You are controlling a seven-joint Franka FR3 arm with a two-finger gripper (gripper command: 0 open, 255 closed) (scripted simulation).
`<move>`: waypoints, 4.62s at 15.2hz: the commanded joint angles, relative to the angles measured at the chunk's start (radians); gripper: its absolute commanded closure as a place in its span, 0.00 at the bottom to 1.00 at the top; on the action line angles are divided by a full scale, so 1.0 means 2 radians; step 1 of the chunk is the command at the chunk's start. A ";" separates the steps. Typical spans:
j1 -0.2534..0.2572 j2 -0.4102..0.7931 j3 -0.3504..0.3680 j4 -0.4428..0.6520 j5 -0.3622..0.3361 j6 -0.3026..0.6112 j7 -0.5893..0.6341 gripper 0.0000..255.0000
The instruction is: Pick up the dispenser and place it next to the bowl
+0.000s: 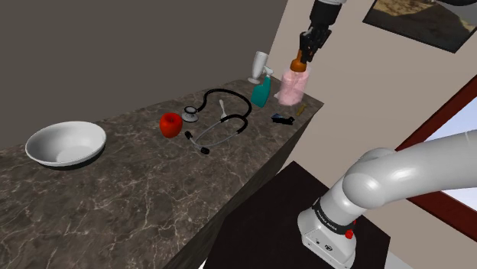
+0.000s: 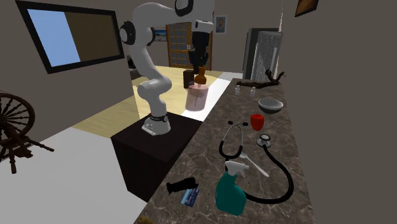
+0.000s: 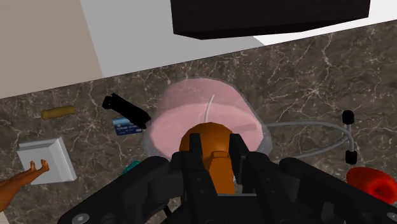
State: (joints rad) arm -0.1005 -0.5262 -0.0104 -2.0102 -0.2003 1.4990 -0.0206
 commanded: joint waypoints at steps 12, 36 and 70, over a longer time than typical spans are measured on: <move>0.040 0.097 0.107 0.044 0.038 0.028 0.148 1.00; 0.197 0.503 0.229 0.441 -0.073 -0.031 0.405 1.00; 0.174 0.507 0.224 0.264 -0.079 0.144 0.441 1.00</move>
State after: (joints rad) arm 0.2481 0.4784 0.4384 -1.4720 -0.3624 1.7876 0.8630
